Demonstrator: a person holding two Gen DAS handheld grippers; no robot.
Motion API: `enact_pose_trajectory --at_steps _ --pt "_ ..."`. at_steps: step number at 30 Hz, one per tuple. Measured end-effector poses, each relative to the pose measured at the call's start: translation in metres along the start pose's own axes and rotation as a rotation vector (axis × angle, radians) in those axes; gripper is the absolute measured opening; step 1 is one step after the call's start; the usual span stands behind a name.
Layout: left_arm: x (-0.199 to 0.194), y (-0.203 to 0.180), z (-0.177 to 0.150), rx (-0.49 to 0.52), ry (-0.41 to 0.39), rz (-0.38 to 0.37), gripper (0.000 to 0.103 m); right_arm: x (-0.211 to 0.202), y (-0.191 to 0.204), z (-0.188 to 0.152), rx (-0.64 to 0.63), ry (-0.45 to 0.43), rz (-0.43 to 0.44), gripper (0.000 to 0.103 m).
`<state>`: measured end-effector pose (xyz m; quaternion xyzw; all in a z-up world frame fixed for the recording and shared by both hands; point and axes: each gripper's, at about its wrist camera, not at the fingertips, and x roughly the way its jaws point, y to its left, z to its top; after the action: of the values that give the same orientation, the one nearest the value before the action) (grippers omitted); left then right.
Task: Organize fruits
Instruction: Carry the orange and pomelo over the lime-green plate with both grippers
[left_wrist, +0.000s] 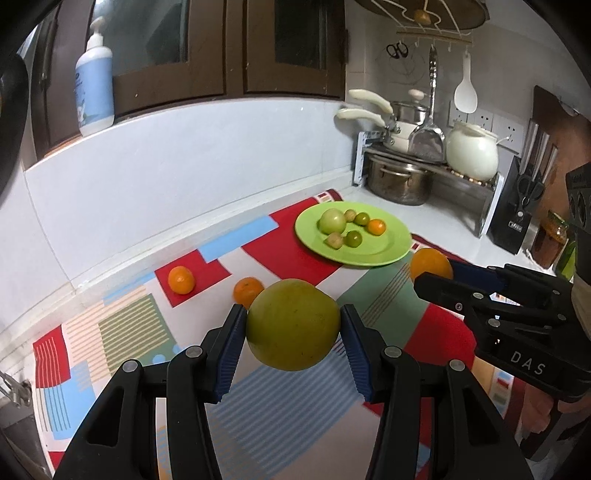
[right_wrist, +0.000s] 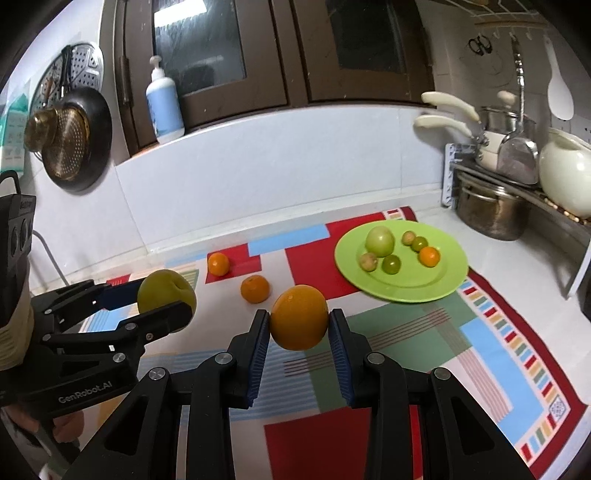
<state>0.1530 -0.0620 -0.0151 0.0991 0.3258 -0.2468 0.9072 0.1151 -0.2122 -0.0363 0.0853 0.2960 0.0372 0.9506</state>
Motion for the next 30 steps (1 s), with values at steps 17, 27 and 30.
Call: enact_pose_trajectory --at_steps 17,27,30 --pt "0.023 -0.066 0.040 -0.041 -0.048 0.032 0.051 -0.018 -0.075 0.030 -0.049 -0.046 0.028 0.034" --pt "0.067 -0.096 0.071 -0.042 -0.043 0.027 0.051 0.001 -0.129 0.053 -0.055 -0.034 0.031 0.034" --pt "0.084 -0.101 0.079 -0.039 -0.036 0.015 0.051 0.009 -0.141 0.058 -0.059 -0.032 0.027 0.034"
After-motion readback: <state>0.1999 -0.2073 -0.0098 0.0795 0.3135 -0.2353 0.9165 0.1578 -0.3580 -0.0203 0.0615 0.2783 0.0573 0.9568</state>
